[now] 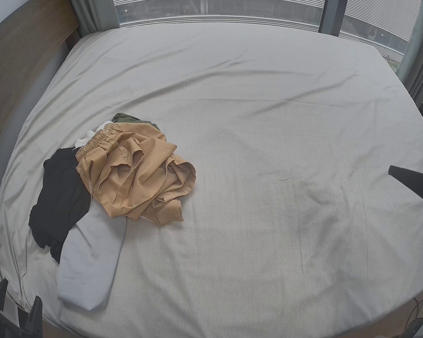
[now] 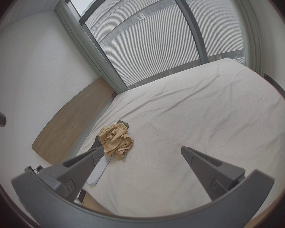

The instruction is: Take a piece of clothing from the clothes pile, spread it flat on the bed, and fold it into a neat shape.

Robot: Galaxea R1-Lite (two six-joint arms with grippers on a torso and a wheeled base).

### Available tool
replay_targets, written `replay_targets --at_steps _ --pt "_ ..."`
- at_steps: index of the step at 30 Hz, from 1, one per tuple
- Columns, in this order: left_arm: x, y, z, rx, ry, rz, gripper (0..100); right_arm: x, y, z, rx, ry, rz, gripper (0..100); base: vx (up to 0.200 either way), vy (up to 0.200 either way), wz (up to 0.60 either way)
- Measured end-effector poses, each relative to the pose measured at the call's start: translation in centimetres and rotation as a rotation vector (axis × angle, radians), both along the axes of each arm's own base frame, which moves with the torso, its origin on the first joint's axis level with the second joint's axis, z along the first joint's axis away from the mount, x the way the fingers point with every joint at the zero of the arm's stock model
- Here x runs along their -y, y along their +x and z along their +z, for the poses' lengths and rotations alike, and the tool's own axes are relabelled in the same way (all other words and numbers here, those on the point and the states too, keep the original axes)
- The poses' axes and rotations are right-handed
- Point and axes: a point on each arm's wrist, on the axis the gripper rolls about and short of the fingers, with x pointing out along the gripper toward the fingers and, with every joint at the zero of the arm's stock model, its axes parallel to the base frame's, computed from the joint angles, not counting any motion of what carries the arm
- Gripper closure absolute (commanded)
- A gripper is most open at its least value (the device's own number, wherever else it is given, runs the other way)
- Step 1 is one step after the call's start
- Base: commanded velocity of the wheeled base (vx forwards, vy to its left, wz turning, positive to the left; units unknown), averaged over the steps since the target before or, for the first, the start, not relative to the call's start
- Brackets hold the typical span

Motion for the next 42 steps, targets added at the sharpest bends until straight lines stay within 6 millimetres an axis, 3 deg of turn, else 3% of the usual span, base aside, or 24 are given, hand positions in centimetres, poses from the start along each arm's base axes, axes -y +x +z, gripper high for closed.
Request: replay_targets --at_steps 11,20,30,42 --pt "0.0 0.0 0.0 0.000 0.001 0.000 0 -1.8 3.1 -0.4 -0.074 -0.011 0.044 0 0.000 0.000 0.00" --pt "0.0 0.0 0.0 0.000 0.001 0.000 0 -4.4 5.7 -1.0 -0.105 0.002 0.110 0 0.000 0.000 0.00" --pt "0.0 0.0 0.0 0.000 0.000 0.000 0 -7.5 8.6 -2.7 -0.172 -0.007 0.171 0 0.000 0.000 0.00" --pt "0.0 0.0 0.0 0.000 0.001 -0.001 0 -11.0 10.6 -4.7 -0.204 -0.010 0.243 0 0.000 0.000 0.00"
